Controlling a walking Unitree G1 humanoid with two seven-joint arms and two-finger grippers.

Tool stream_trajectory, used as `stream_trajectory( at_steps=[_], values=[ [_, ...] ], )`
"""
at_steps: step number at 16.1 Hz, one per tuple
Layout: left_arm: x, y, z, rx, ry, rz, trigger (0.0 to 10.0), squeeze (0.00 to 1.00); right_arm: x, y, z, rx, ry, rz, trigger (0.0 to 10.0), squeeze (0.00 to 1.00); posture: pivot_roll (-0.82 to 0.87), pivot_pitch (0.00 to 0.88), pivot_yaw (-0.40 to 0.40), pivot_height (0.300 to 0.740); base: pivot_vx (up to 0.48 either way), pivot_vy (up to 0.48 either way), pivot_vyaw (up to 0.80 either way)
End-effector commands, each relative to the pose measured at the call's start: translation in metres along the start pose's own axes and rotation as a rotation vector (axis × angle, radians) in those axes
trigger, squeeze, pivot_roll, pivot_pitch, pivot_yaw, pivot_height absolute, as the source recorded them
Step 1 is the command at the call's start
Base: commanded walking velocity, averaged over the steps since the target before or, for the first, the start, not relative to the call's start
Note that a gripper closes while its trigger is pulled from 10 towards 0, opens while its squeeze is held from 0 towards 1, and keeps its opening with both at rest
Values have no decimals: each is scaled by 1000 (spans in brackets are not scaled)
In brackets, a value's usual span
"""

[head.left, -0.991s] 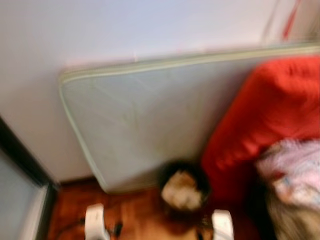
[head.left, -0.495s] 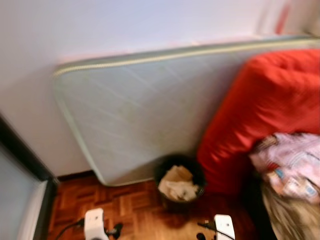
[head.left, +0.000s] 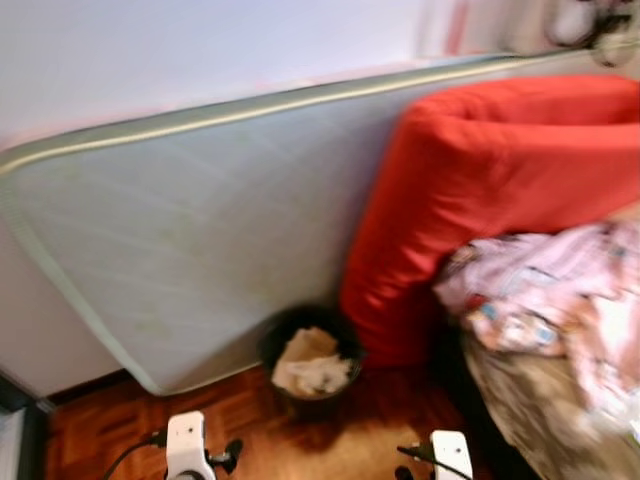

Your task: Clean up the room

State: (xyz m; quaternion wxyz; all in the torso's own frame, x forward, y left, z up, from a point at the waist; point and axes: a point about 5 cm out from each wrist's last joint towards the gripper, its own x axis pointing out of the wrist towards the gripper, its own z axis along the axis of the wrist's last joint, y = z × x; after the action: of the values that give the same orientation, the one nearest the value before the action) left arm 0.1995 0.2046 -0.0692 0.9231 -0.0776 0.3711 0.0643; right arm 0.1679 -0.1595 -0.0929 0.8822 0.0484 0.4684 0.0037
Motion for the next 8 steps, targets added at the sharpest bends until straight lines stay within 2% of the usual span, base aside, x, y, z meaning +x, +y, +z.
stream_trajectory(
  at_steps=[1, 8],
  values=[
    [0, 0, -1, 17, 16, -3, 10000, 0, 0, 0, 0, 6, 4, -2, 10000, 0, 43, 0, -9, 740, 0, 0, -781],
    [1, 0, 4, 16, 2, -2, 10000, 0, 0, -1, 1, 23, 5, -11, 10000, 0, 34, 0, -5, 740, 0, 0, -765]
  ],
)
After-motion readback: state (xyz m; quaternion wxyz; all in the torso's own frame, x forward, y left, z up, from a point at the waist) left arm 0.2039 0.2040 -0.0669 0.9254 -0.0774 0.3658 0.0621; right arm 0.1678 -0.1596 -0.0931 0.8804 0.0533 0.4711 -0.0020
